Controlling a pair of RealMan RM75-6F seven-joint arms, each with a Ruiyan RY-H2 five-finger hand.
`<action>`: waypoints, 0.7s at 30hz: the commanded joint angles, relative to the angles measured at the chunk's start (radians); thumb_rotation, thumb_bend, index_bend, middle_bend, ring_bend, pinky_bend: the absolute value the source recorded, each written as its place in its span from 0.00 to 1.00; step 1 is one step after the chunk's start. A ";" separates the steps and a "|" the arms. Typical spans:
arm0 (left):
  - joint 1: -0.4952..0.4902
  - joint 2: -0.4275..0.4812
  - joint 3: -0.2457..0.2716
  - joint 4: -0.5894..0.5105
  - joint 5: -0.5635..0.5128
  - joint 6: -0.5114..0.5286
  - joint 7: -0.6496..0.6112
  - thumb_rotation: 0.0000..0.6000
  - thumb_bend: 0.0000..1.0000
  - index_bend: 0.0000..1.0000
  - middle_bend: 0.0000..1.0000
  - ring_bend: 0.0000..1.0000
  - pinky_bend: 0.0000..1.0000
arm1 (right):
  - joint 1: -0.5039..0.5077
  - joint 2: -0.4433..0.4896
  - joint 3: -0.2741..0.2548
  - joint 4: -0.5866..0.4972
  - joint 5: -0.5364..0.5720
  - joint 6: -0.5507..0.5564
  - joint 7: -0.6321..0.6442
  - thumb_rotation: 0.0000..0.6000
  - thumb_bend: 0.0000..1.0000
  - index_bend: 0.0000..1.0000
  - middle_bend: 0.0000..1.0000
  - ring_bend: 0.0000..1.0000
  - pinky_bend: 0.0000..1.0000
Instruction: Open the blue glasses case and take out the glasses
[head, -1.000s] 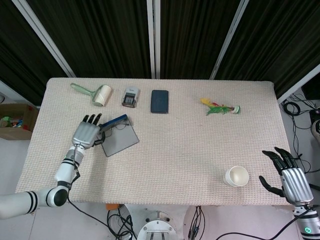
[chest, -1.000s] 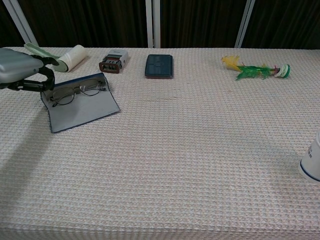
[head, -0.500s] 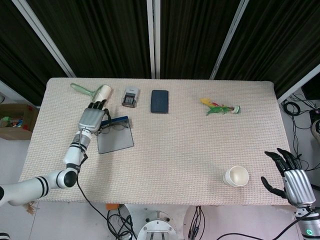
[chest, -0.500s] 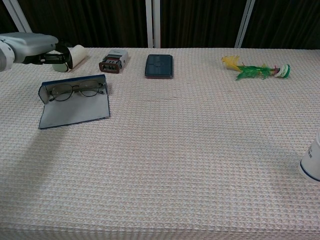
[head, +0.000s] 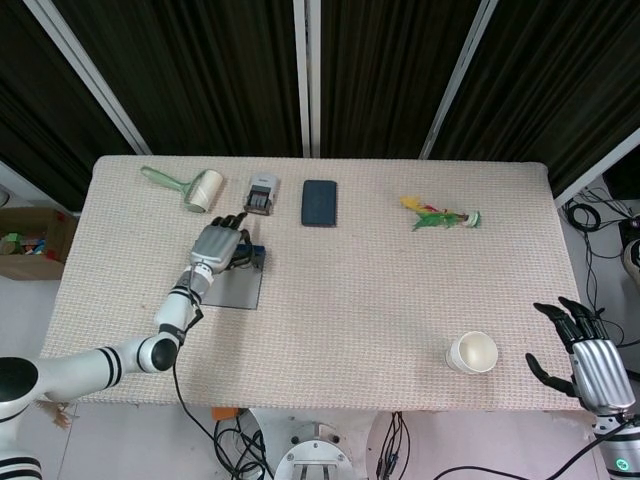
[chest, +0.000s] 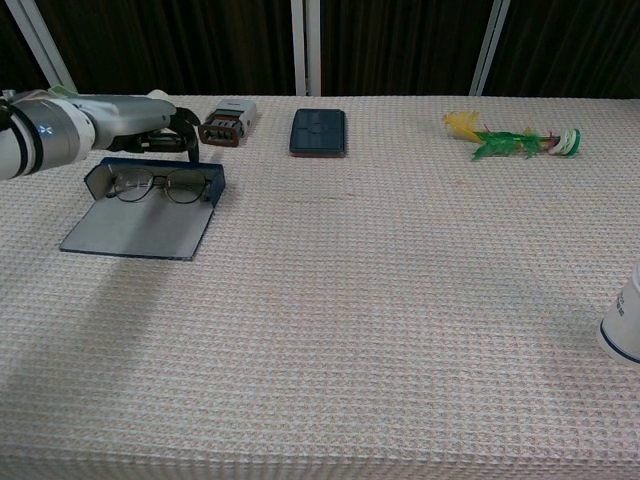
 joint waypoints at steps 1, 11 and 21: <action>0.010 0.039 0.026 -0.087 0.050 0.013 -0.016 0.00 0.58 0.36 0.02 0.05 0.12 | 0.001 -0.001 0.001 0.003 0.001 -0.002 0.003 1.00 0.24 0.18 0.24 0.07 0.15; 0.022 0.071 0.058 -0.066 0.139 0.075 -0.014 0.88 0.38 0.31 0.02 0.05 0.12 | 0.001 -0.007 0.003 0.017 0.002 0.000 0.020 1.00 0.24 0.18 0.24 0.07 0.15; 0.006 0.026 0.067 0.042 0.150 0.036 -0.027 1.00 0.31 0.34 0.02 0.05 0.12 | 0.001 -0.009 0.003 0.020 0.000 0.001 0.020 1.00 0.24 0.18 0.24 0.07 0.15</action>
